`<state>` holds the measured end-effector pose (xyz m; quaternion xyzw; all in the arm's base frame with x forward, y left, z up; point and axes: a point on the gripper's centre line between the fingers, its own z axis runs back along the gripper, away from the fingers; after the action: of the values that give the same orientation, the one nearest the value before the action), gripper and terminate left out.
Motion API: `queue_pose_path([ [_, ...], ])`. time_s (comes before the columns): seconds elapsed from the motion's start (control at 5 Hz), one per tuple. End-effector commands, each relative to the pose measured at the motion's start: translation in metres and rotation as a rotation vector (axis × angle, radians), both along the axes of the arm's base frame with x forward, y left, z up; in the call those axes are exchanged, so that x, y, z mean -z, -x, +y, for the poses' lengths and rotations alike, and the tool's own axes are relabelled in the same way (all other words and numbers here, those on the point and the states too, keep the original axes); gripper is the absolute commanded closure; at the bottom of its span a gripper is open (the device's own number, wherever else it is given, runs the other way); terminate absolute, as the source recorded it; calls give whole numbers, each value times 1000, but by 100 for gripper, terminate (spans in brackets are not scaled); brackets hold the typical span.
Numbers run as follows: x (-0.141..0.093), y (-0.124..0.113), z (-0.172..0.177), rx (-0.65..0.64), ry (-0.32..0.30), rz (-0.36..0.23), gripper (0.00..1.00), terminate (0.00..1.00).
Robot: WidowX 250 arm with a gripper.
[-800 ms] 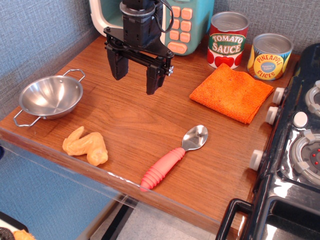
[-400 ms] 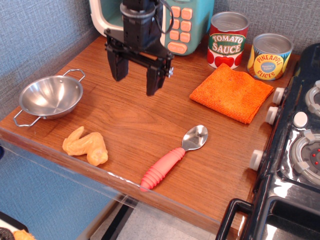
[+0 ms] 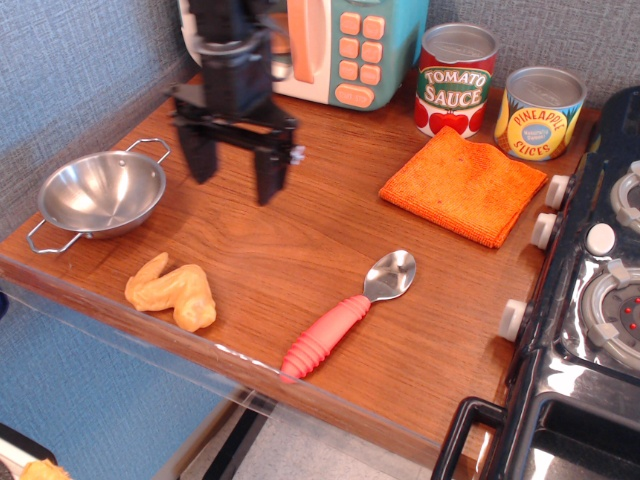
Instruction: Move the pan to the left of the orange towel
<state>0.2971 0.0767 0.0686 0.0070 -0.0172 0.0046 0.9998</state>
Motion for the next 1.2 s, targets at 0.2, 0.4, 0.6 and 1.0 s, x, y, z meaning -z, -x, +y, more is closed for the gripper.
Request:
queue_pose_path([
  [0.2,16,8,52,-45,-137,-56,0,0],
  [0.4,24,7,59,-62,-146,-25,0,0],
  [0.6,33,6,63,-89,-146,11,0,0],
  [1.0,39,5,64,-104,-126,20,100,0],
])
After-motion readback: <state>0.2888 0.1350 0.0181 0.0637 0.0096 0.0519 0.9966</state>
